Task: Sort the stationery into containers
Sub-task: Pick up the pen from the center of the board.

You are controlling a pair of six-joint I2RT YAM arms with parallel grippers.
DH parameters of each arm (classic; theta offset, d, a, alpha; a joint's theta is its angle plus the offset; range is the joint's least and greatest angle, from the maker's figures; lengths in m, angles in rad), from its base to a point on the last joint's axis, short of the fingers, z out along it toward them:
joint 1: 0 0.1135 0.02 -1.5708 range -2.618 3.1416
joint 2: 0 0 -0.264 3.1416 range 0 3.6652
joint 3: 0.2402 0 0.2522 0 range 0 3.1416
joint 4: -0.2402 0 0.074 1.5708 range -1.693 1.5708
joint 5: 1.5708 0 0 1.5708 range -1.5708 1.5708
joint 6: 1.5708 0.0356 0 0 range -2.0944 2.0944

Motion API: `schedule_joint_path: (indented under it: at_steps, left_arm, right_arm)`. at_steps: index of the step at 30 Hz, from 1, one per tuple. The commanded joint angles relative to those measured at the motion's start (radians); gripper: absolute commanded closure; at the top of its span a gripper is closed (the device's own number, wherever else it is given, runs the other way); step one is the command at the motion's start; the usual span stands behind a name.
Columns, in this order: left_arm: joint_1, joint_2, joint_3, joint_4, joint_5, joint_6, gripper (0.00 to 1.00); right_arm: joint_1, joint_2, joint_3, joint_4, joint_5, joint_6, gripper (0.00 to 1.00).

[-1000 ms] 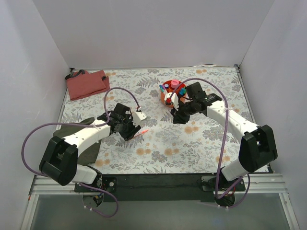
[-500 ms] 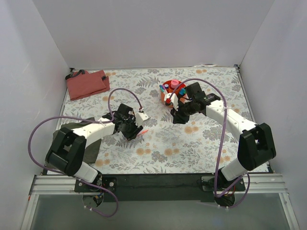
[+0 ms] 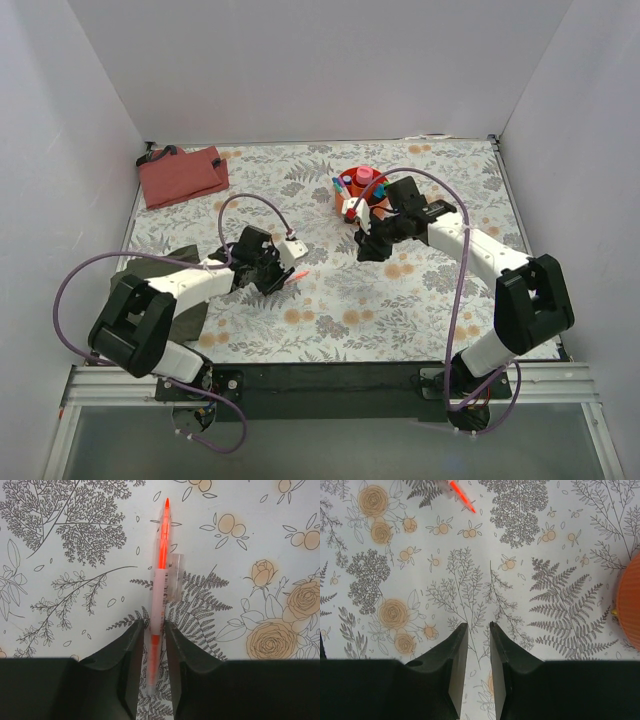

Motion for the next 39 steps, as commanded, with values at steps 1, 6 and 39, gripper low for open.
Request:
schedule_joint_path:
  at_steps: [1, 6, 39]
  left_arm:
    - [-0.002, -0.028, -0.114, 0.011, 0.003, 0.019, 0.77]
    - [0.002, -0.079, -0.199, 0.047, 0.069, 0.027, 0.93]
    - [0.335, -0.299, -0.269, -0.277, 0.066, 0.167, 1.00]
  right_arm:
    - [0.017, -0.036, -0.085, 0.182, -0.092, 0.065, 0.68]
    - [0.098, -0.006, -0.136, 0.332, -0.192, 0.053, 0.66]
    - [0.250, 0.442, 0.162, 0.186, -0.364, -0.532, 0.64]
